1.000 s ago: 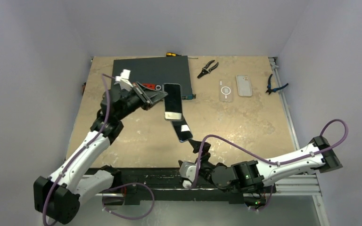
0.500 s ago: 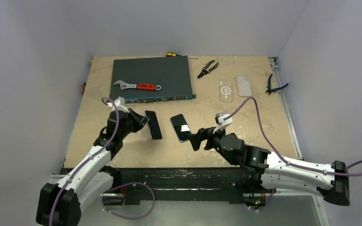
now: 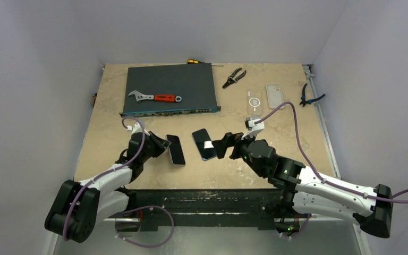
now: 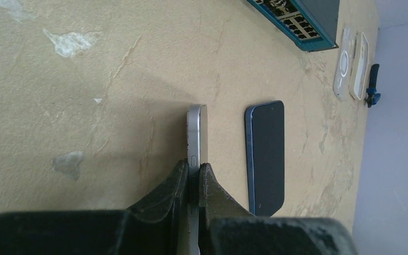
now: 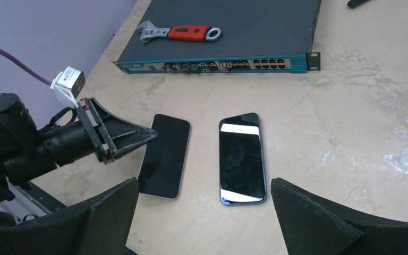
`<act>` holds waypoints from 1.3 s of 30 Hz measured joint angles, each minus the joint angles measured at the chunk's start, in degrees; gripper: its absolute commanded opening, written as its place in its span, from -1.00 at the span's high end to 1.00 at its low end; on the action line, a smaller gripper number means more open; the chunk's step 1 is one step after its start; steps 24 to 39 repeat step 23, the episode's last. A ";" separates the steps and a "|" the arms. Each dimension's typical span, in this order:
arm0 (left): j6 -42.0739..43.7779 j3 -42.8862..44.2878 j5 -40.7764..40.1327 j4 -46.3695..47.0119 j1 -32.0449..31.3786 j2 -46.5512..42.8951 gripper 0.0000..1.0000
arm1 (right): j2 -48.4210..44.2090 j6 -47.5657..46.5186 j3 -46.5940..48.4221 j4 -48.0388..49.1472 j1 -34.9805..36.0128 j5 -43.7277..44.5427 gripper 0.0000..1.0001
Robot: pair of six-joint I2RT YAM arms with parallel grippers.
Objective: Take the phone out of the phone case
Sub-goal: Place the phone on the phone.
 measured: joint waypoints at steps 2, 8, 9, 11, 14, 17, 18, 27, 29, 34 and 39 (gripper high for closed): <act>-1.18 -0.11 -0.26 2.86 -0.66 2.36 0.91 | 0.37 0.00 0.04 -0.02 -0.85 0.00 -0.98; -3.10 -0.11 -3.98 8.72 -5.29 7.98 0.40 | 0.50 -0.22 0.04 -0.92 -2.01 0.15 -0.98; -3.23 -0.11 -4.59 8.55 -6.03 8.68 0.30 | 0.48 -0.28 0.07 -1.22 -2.05 0.20 -0.98; -3.39 0.07 -5.79 6.91 -7.41 9.97 0.02 | 0.46 -0.57 0.28 -2.10 -2.29 0.33 -0.98; -3.56 2.67 -7.21 2.67 -8.07 9.44 -0.82 | 0.35 -0.92 1.11 -3.58 -2.73 0.98 -0.98; -2.54 7.58 -11.08 -8.68 -8.13 3.41 -0.97 | -0.61 -1.14 1.97 -5.51 -3.17 2.16 -0.98; -2.47 7.63 -11.19 -8.87 -8.13 3.28 -0.98 | -0.63 -1.14 1.97 -5.53 -3.17 2.19 -0.98; 0.04 15.43 -19.76 -29.29 -8.24 -5.33 -1.00 | 0.17 -1.20 2.27 -5.62 -3.39 2.21 -0.98; 0.04 15.43 -19.76 -29.29 -8.24 -5.33 -1.00 | 0.17 -1.20 2.27 -5.62 -3.39 2.21 -0.98; 0.04 15.43 -19.76 -29.29 -8.24 -5.33 -1.00 | 0.17 -1.20 2.27 -5.62 -3.39 2.21 -0.98; 0.04 15.43 -19.76 -29.29 -8.24 -5.33 -1.00 | 0.17 -1.20 2.27 -5.62 -3.39 2.21 -0.98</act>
